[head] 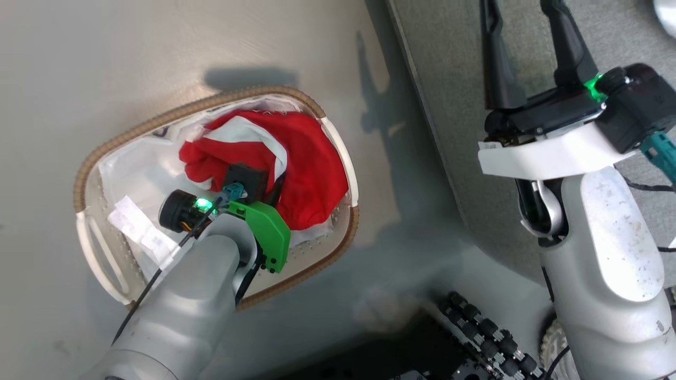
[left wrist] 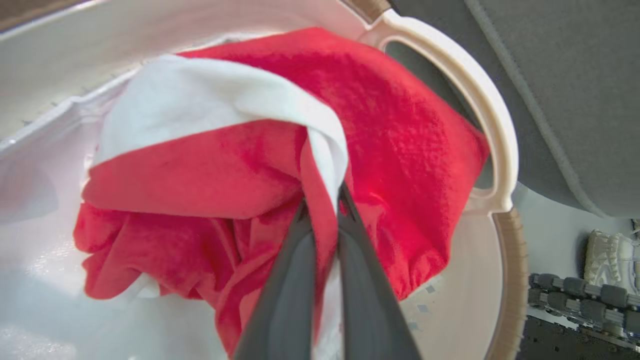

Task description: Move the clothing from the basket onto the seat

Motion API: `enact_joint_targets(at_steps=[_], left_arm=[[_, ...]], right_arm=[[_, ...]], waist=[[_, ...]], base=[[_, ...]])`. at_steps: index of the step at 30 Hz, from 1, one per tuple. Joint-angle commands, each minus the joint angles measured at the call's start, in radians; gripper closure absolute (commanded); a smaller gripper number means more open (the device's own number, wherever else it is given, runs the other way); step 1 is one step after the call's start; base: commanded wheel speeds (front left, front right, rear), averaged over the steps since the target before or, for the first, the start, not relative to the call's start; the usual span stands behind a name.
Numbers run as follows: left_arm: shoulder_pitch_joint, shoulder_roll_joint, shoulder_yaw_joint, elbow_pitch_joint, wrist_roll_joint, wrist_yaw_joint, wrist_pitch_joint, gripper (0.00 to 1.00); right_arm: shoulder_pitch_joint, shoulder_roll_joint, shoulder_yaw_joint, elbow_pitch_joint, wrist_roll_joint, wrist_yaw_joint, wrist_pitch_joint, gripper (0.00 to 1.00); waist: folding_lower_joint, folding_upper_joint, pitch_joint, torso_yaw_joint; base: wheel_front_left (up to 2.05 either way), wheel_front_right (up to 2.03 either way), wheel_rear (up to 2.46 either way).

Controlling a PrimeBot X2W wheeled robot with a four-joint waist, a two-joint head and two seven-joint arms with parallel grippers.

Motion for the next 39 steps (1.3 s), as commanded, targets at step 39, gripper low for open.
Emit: enact_joint_targets(at_steps=[39], left_arm=[[0.444, 0.026, 0.387, -0.8, 0.218, -0.003, -0.008, 1.0]], right_arm=[[0.392, -0.004, 0.013, 0.182, -0.065, -0.001, -0.002, 0.0]], waist=[[0.0, -0.0001, -0.66, 0.267]], base=[[0.0, 0.0, 0.0]])
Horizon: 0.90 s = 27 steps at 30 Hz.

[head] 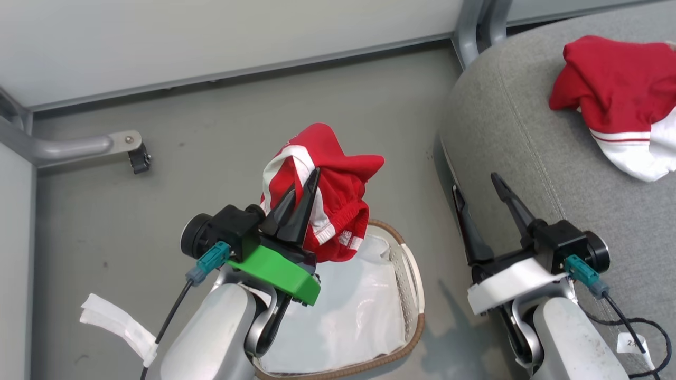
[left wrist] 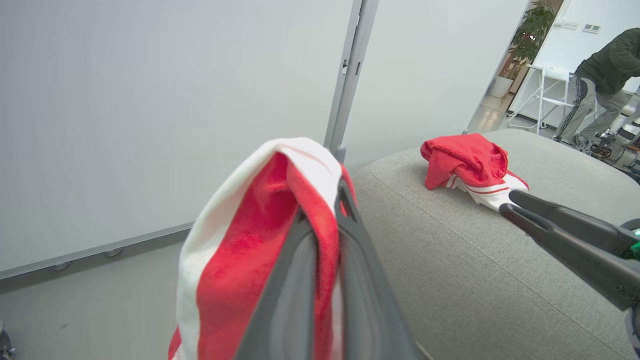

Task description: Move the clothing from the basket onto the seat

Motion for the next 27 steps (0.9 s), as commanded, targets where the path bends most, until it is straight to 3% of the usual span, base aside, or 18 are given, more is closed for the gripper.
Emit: enact_joint_targets(at_steps=[1, 12, 23, 27], left_arm=[[0.02, 0.0, 0.009, -0.016, 0.004, -0.003, -0.003, 1.0], [0.032, -0.003, 0.027, -0.114, 0.015, -0.003, -0.003, 1.0], [0.033, -0.012, -0.01, -0.127, -0.001, -0.003, -0.003, 1.0], [0.032, -0.016, -0.022, -0.123, -0.006, -0.003, -0.003, 1.0]], right_arm=[[0.025, -0.004, 0.003, 0.005, 0.004, -0.001, -0.002, 0.0], [0.073, -0.004, 0.064, 0.039, -0.029, -0.001, -0.002, 0.0], [-0.031, -0.06, 0.314, 0.033, -0.088, -0.001, -0.002, 0.0], [-0.079, -0.071, 0.359, 0.08, -0.137, -0.001, -0.002, 0.0]], waist=[[0.0001, -0.0001, -0.046, 0.024], [0.0001, -0.0001, -0.105, 0.042], [0.0001, -0.0001, -0.119, 0.073], [0.0001, -0.0001, -0.12, 0.079]], base=[[0.0, 0.0, 0.0], [0.0, 0.0, 0.0], [0.0, 0.0, 0.0], [0.0, 0.0, 0.0]])
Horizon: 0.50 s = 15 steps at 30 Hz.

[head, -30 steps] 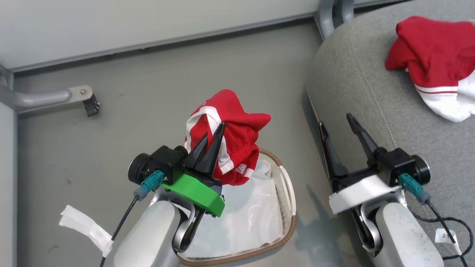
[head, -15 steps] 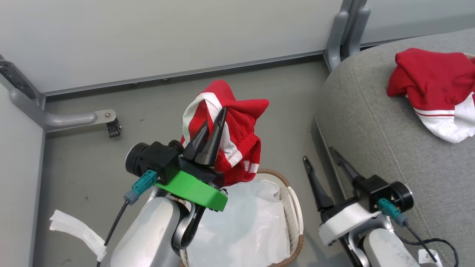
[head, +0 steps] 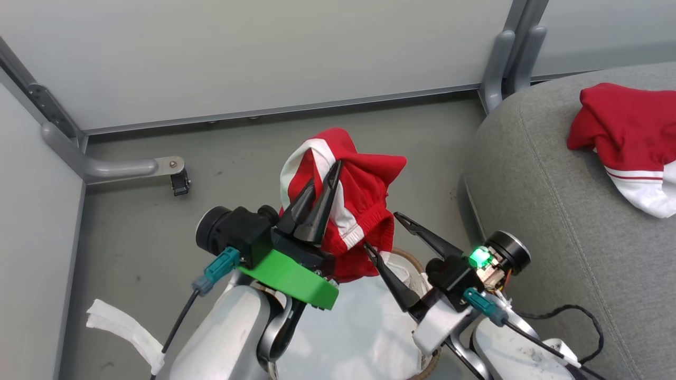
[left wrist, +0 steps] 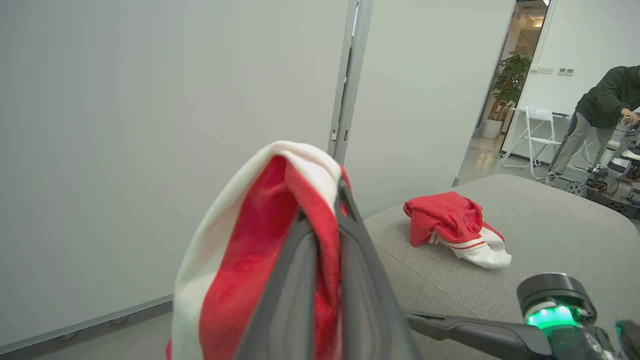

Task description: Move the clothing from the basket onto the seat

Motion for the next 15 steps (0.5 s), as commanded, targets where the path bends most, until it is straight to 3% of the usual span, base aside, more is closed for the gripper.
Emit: enact_joint_targets(at_steps=[1, 15], left_arm=[[0.014, -0.002, -0.005, 0.0, -0.008, -0.003, -0.003, 1.0], [-0.019, -0.017, -0.111, -0.002, -0.036, -0.003, -0.003, 1.0]], right_arm=[[-0.017, -0.004, 0.004, 0.02, -0.012, -0.001, -0.002, 0.0], [-0.113, 0.051, -0.022, 0.122, -0.093, -0.001, -0.002, 0.0]], waist=[[0.0001, 0.0, -0.001, 0.003], [0.0001, 0.0, -0.007, 0.057]], base=[[0.0, 0.0, 0.0], [0.0, 0.0, 0.0]])
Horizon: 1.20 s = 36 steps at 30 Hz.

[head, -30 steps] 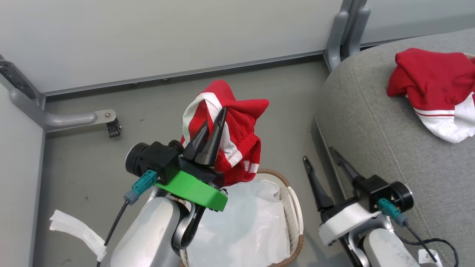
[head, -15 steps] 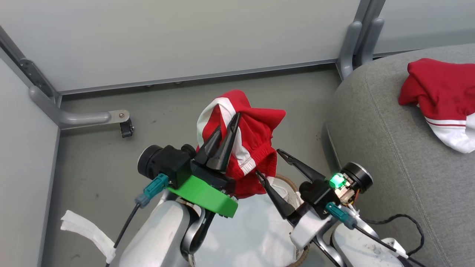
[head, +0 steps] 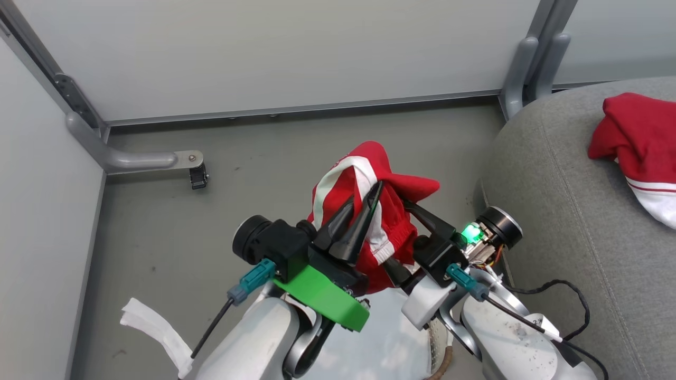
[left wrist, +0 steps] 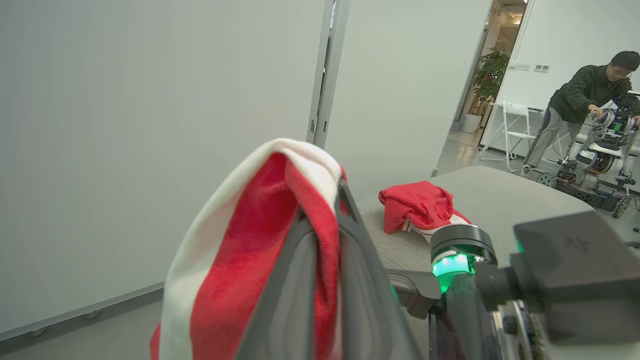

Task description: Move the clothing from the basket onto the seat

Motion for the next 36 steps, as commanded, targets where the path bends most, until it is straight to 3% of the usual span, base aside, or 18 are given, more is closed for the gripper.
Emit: enact_joint_targets(at_steps=[1, 2, 3, 10, 13, 15, 16, 17, 36], left_arm=[[-0.016, -0.003, -0.011, -0.002, -0.006, -0.003, -0.003, 1.0], [-0.018, -0.004, -0.018, -0.002, -0.01, -0.003, -0.003, 1.0], [-0.018, -0.004, -0.024, -0.002, -0.012, -0.003, -0.003, 1.0], [-0.008, -0.002, -0.013, 0.009, -0.01, -0.003, -0.003, 1.0], [0.005, 0.001, 0.016, 0.016, 0.002, -0.003, -0.003, 0.84], [0.012, 0.003, 0.038, 0.024, 0.013, -0.003, -0.003, 0.54], [0.017, 0.004, 0.042, 0.034, 0.014, -0.003, -0.003, 0.17], [0.019, 0.005, 0.05, 0.039, 0.018, -0.003, -0.003, 0.0], [0.02, 0.033, 0.067, 0.099, 0.046, -0.003, -0.002, 0.0]], right_arm=[[-0.01, 0.003, -0.009, 0.004, -0.004, -0.001, -0.002, 0.15], [-0.009, 0.006, -0.009, 0.006, 0.006, -0.001, -0.002, 0.66], [-0.008, 0.007, -0.008, 0.01, 0.014, -0.001, -0.002, 1.0], [0.022, 0.011, -0.019, 0.014, 0.08, -0.001, -0.002, 1.0], [0.042, 0.011, -0.029, -0.003, 0.115, -0.001, -0.002, 1.0], [0.055, 0.011, -0.036, -0.018, 0.136, -0.001, -0.002, 1.0], [0.061, 0.011, -0.04, -0.025, 0.147, -0.001, -0.002, 1.0], [0.069, 0.011, -0.046, -0.033, 0.164, -0.001, -0.002, 1.0], [0.153, 0.013, -0.181, -0.171, 0.288, -0.001, -0.002, 1.0]], waist=[[0.0, 0.0, -0.001, 0.014], [0.0, 0.0, -0.002, 0.019], [0.0, 0.0, -0.003, 0.022], [0.0, 0.0, 0.0, 0.029], [0.0, 0.0, 0.006, 0.008], [0.0, 0.0, 0.012, -0.015], [0.0, 0.0, 0.015, -0.028], [0.0, 0.0, 0.018, -0.045], [0.0, 0.0, 0.07, -0.456]], base=[[0.0, 0.0, 0.0], [0.0, 0.0, 0.0], [0.0, 0.0, 0.0], [0.0, 0.0, 0.0], [0.0, 0.0, 0.0], [0.0, 0.0, 0.0], [0.0, 0.0, 0.0], [0.0, 0.0, 0.0], [0.0, 0.0, 0.0]])
